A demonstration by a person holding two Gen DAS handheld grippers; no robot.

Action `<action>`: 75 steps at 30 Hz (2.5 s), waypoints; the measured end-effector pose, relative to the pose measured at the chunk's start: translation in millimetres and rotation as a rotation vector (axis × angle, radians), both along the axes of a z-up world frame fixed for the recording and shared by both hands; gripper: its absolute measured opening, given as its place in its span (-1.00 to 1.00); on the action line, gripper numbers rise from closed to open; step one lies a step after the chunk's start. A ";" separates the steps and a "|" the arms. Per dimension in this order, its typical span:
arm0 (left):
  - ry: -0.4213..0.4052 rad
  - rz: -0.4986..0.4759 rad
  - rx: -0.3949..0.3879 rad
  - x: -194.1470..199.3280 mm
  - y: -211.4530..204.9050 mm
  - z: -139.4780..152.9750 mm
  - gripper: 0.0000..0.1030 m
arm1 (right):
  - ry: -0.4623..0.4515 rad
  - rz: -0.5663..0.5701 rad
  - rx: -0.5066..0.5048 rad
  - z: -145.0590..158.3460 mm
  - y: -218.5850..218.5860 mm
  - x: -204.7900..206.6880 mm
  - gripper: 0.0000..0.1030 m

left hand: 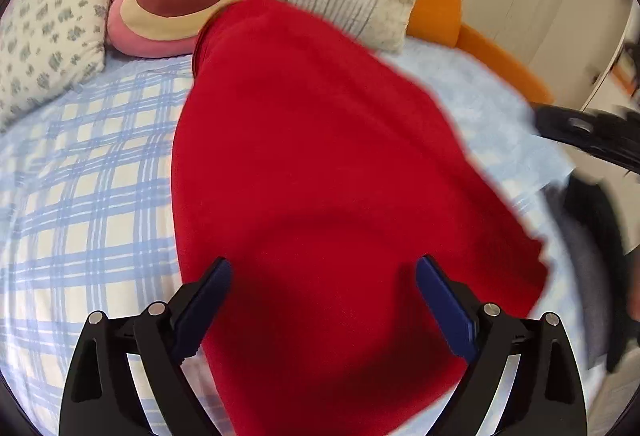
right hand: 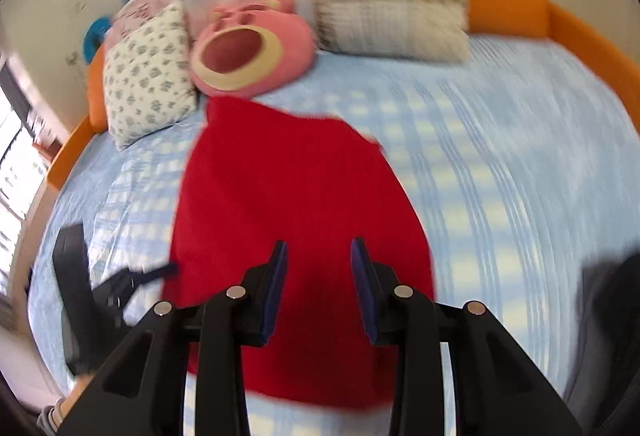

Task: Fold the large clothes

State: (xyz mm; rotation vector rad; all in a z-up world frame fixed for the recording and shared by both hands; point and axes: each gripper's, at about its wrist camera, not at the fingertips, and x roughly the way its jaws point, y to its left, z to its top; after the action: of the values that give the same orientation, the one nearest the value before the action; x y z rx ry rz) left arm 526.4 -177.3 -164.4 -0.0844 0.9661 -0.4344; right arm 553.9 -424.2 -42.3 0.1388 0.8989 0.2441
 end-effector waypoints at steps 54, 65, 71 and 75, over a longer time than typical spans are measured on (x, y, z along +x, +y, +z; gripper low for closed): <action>0.298 0.067 -0.333 43.6 66.5 -47.4 0.93 | 0.405 -0.133 0.806 -163.8 -99.7 -46.4 0.92; 0.329 0.058 -0.366 65.7 52.2 -56.3 0.93 | 0.419 -0.223 0.803 -160.6 -92.8 -28.2 0.93; 0.288 0.005 -0.271 63.7 39.7 -50.1 0.93 | 0.412 -0.134 0.710 -139.8 -72.4 -1.2 0.93; 0.222 -0.015 -0.161 57.3 25.2 -52.1 0.94 | 0.417 -0.121 0.493 -145.3 -50.6 1.4 0.93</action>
State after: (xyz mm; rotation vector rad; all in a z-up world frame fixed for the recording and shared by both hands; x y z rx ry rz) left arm 583.7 -152.1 -216.5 -0.2761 1.1494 -0.5238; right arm 555.3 -474.8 -187.6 0.7199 1.2257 0.3274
